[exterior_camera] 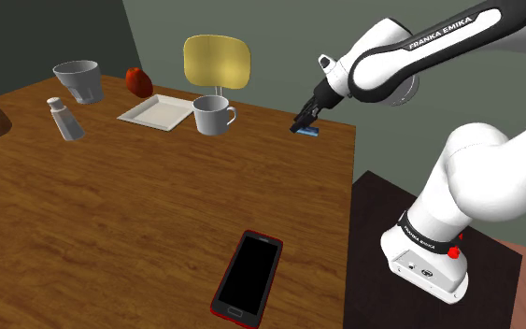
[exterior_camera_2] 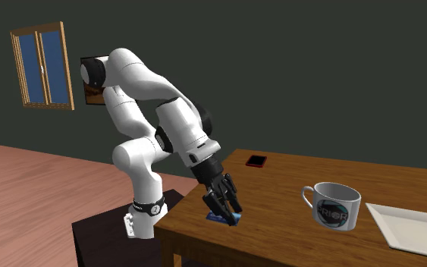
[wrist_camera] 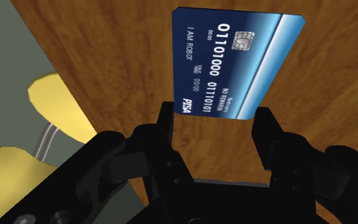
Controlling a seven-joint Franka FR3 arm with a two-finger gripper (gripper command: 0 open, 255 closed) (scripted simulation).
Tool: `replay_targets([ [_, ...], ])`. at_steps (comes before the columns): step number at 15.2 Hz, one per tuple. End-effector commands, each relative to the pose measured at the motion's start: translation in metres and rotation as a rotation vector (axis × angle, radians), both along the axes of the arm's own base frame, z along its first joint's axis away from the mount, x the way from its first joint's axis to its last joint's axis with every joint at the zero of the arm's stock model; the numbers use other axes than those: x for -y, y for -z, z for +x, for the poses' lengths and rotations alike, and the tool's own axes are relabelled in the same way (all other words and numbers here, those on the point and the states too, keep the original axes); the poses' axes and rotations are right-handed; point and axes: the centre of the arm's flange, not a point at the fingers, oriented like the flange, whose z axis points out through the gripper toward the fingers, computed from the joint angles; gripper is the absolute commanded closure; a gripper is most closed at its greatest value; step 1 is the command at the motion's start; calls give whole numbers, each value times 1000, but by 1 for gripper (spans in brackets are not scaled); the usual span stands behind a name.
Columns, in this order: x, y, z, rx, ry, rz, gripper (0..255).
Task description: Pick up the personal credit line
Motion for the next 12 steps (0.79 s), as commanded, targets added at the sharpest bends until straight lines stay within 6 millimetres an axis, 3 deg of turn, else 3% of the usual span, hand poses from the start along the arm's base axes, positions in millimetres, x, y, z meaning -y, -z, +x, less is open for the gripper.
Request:
replay_targets([
  [1,0,-5,0,0,0,0,255],
  [12,0,-63,0,0,0,0,255],
])
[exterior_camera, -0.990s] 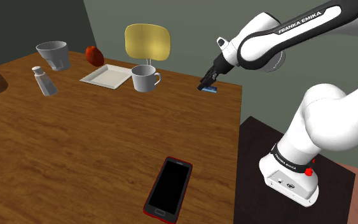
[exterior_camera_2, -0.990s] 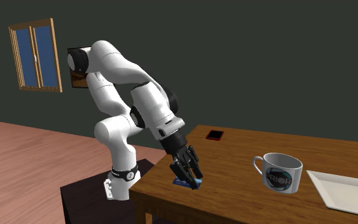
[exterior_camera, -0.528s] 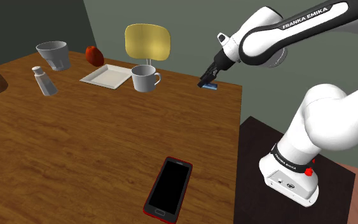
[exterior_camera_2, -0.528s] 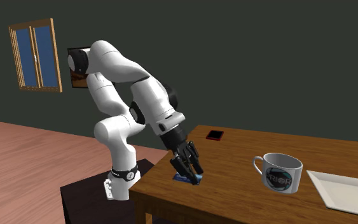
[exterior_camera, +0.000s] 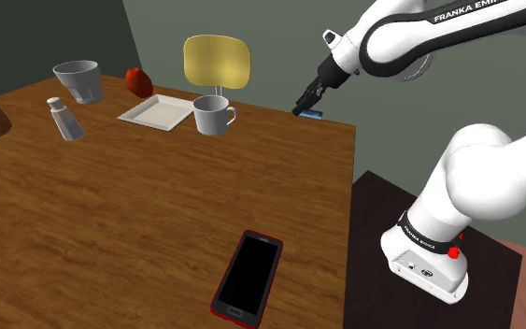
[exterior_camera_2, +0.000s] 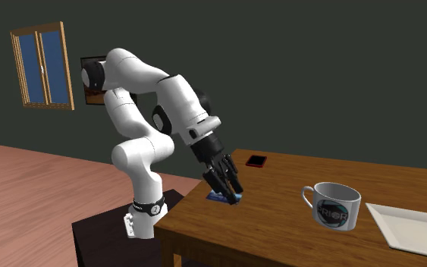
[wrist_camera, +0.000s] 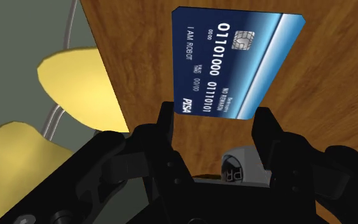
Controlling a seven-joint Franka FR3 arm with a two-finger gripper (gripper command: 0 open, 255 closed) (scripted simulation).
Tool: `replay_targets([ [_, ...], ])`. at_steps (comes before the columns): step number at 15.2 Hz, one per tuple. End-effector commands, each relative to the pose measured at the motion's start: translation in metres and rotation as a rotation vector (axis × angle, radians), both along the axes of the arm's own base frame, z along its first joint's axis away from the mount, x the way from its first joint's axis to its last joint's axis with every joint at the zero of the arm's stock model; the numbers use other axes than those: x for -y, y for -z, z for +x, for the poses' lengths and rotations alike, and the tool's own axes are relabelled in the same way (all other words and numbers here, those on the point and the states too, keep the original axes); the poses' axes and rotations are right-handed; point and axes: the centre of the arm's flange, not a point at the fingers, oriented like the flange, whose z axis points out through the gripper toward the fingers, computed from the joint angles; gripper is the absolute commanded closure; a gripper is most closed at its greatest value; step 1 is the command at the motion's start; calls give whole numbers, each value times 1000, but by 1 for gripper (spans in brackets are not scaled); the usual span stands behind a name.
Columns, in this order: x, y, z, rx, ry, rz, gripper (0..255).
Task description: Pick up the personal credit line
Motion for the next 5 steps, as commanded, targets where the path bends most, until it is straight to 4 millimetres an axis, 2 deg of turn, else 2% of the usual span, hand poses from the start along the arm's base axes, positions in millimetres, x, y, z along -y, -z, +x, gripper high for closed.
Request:
replay_targets([
  [1,0,-10,-1,-1,0,0,255],
  [3,0,-21,-1,-1,0,0,255],
  [5,0,-22,-1,-1,0,0,255],
])
